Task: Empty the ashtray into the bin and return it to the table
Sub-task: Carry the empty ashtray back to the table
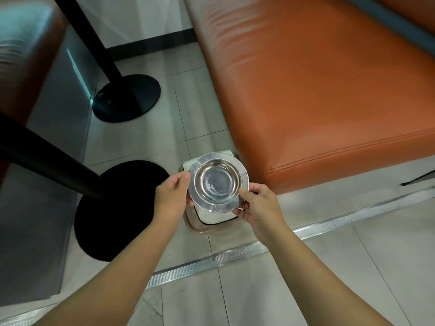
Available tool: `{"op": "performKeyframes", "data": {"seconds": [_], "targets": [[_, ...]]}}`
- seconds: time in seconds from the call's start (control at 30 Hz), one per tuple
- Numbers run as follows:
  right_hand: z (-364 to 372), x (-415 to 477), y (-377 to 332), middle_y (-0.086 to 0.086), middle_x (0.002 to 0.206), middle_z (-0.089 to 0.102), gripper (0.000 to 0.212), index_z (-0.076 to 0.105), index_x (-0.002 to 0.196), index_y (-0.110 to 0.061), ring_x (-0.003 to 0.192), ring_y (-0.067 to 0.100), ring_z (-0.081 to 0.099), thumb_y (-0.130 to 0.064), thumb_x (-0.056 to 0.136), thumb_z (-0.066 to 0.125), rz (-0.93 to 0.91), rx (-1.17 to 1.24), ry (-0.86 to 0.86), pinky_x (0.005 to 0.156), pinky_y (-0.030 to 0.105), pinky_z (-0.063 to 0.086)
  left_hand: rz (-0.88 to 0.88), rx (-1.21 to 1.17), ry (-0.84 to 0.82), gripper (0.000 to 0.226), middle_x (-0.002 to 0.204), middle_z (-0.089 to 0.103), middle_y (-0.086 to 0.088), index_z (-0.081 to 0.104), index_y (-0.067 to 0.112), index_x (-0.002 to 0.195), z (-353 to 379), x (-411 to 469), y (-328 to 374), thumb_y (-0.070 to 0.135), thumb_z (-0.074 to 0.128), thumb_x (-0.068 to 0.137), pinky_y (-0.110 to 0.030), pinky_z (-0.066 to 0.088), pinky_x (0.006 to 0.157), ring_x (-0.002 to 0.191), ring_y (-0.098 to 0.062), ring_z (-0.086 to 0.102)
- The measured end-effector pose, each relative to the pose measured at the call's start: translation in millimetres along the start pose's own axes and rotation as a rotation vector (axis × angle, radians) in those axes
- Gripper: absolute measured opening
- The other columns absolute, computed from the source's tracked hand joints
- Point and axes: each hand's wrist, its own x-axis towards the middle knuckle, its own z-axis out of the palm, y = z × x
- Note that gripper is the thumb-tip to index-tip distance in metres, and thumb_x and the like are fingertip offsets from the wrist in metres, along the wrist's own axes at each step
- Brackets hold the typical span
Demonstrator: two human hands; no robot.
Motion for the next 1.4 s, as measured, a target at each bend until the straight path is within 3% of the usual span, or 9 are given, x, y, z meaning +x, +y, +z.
{"op": "performKeyframes", "data": {"seconds": [0.2,0.33,0.47,0.6,0.7,0.93,1.07,1.2,1.4], "targets": [[-17,-54,-53,0.005,0.078,0.062,0.013,0.055,0.099,-0.012,0.062,0.012,0.059,-0.012,0.088,0.051,-0.137,-0.049,0.015,0.046,0.022,0.048,-0.031,-0.143,0.002,0.020,0.058,0.061,0.001,0.067,0.024,0.079,6,-60,49,0.024,0.049,0.088,-0.021,0.043,0.043,0.040,-0.007,0.048],[-27,-115,-118,0.006,0.083,0.067,0.011,0.056,0.097,-0.016,0.070,0.016,0.063,-0.013,0.089,0.049,-0.250,-0.073,0.041,0.059,0.032,0.053,-0.030,-0.271,0.003,0.021,0.049,0.062,0.009,0.065,0.024,0.073,7,-118,116,0.022,0.050,0.088,-0.016,0.043,0.038,0.036,-0.003,0.050],[-30,-183,-196,0.007,0.094,0.067,0.011,0.058,0.092,-0.024,0.080,0.019,0.063,-0.016,0.088,0.052,-0.390,-0.090,0.047,0.068,0.037,0.053,0.026,-0.378,-0.039,0.019,0.064,0.066,0.005,0.066,0.023,0.081,-4,-171,199,0.024,0.049,0.089,-0.019,0.045,0.041,0.049,-0.007,0.056],[-12,-243,-258,-0.008,0.065,0.071,0.012,0.060,0.090,-0.026,0.053,0.000,0.061,-0.016,0.086,0.055,-0.494,-0.053,-0.032,0.043,0.017,0.048,0.180,-0.425,-0.053,0.019,0.062,0.067,0.007,0.067,0.022,0.083,-37,-208,272,0.024,0.048,0.089,-0.017,0.046,0.042,0.048,-0.004,0.056],[19,-277,-288,-0.014,0.054,0.070,0.011,0.058,0.088,-0.023,0.047,-0.003,0.059,-0.012,0.087,0.053,-0.510,-0.037,-0.152,0.040,0.014,0.047,0.264,-0.405,-0.010,0.020,0.060,0.067,0.009,0.067,0.024,0.083,-75,-223,311,0.026,0.048,0.089,-0.019,0.050,0.046,0.050,-0.005,0.058],[114,-319,-309,-0.007,0.059,0.072,0.011,0.056,0.088,-0.019,0.053,0.003,0.065,-0.009,0.088,0.051,-0.500,-0.065,-0.394,0.043,0.018,0.051,0.343,-0.404,0.153,0.015,0.073,0.064,0.002,0.064,0.023,0.083,-178,-230,352,0.028,0.050,0.087,-0.016,0.046,0.045,0.053,-0.007,0.058],[170,-330,-302,0.000,0.075,0.069,0.009,0.056,0.092,-0.017,0.055,0.004,0.066,-0.010,0.088,0.051,-0.480,-0.095,-0.486,0.046,0.019,0.053,0.338,-0.436,0.211,0.015,0.072,0.065,-0.001,0.065,0.021,0.084,-236,-225,351,0.028,0.052,0.087,-0.015,0.046,0.043,0.048,-0.003,0.058],[229,-338,-290,0.000,0.075,0.069,0.014,0.056,0.101,-0.013,0.056,0.006,0.067,-0.011,0.087,0.053,-0.457,-0.136,-0.537,0.048,0.021,0.054,0.329,-0.435,0.251,0.016,0.076,0.066,-0.002,0.065,0.020,0.088,-295,-208,345,0.029,0.051,0.087,-0.015,0.048,0.046,0.049,-0.003,0.058],[322,-343,-273,0.003,0.081,0.066,0.008,0.055,0.093,-0.019,0.055,0.006,0.068,-0.014,0.087,0.055,-0.509,-0.132,-0.518,0.051,0.023,0.055,0.349,-0.400,0.256,0.024,0.075,0.064,0.000,0.064,0.014,0.099,-379,-164,349,0.030,0.050,0.088,-0.014,0.048,0.046,0.050,-0.001,0.059]]}}
